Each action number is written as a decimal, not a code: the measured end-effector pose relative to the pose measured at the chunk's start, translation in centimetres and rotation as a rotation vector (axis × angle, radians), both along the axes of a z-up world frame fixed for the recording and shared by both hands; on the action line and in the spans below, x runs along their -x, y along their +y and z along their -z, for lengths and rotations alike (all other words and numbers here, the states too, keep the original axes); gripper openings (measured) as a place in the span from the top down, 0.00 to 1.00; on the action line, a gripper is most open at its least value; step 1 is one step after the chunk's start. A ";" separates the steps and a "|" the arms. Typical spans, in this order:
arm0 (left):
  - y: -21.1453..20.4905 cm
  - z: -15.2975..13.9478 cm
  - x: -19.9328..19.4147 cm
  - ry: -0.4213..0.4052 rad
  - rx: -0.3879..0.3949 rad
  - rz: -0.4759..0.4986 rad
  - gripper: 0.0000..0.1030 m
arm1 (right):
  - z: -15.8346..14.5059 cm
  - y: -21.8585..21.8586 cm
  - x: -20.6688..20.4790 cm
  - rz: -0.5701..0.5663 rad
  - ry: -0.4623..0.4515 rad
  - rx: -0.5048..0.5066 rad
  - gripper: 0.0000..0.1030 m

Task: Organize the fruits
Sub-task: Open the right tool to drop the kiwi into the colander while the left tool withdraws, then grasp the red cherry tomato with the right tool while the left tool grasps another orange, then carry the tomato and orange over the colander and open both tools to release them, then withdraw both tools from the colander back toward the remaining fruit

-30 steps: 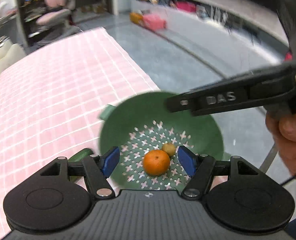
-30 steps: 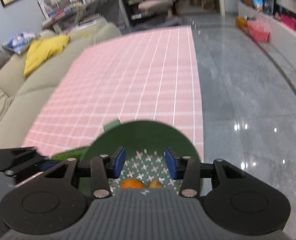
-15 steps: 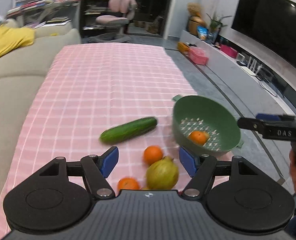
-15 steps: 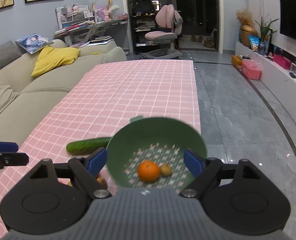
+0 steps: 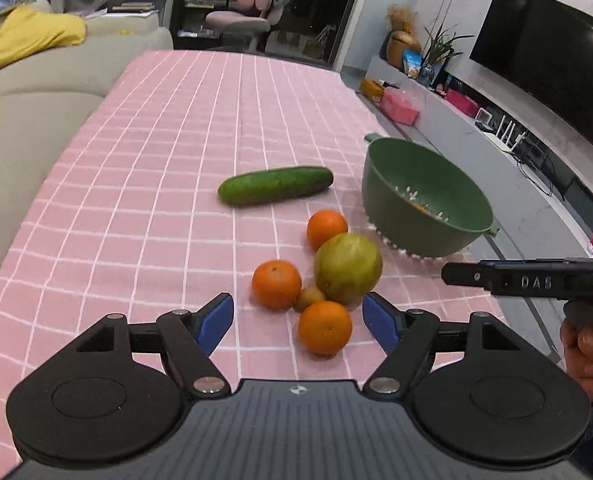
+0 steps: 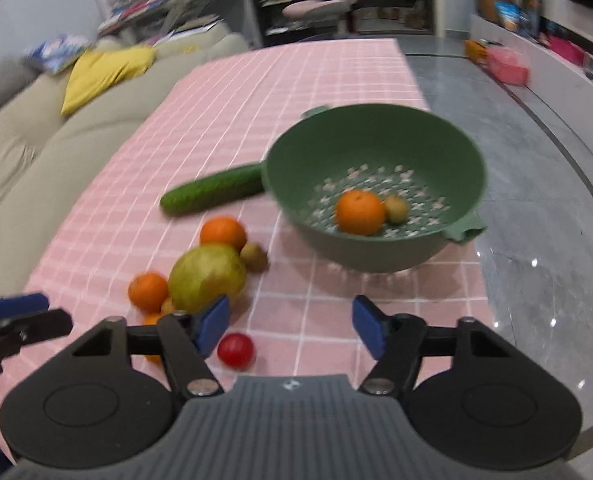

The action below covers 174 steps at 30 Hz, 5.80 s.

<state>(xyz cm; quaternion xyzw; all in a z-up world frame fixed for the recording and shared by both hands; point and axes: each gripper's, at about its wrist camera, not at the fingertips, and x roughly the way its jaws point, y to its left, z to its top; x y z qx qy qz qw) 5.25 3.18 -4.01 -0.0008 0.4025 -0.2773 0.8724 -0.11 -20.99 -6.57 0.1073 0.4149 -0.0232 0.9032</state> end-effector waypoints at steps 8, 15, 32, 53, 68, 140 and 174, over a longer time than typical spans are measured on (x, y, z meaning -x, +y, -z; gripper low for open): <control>0.3 1.4 -0.3 0.039 -0.021 0.011 0.16 | 1.8 1.9 -0.5 -0.111 0.036 0.068 0.50; -2.2 2.5 1.3 -0.034 -0.150 0.133 0.20 | 2.9 3.0 -1.5 -0.161 0.066 0.043 0.51; -5.1 5.2 0.4 -0.048 -0.205 0.223 0.23 | 5.2 3.5 -3.7 -0.166 0.147 -0.009 0.65; -5.6 5.9 0.2 -0.066 -0.175 0.254 0.51 | 5.4 3.1 -4.0 -0.167 0.167 -0.047 0.76; -5.0 3.6 1.3 -0.092 -0.173 0.269 0.51 | 2.9 1.8 -3.2 -0.147 0.138 -0.073 0.76; -27.7 4.6 -11.1 -0.238 -0.554 0.626 0.22 | 3.5 -12.5 -18.3 -0.065 0.155 -0.032 0.67; -3.8 -0.4 -1.5 -0.181 -0.346 0.327 0.18 | -5.8 -2.9 -4.5 -0.110 0.021 0.025 0.63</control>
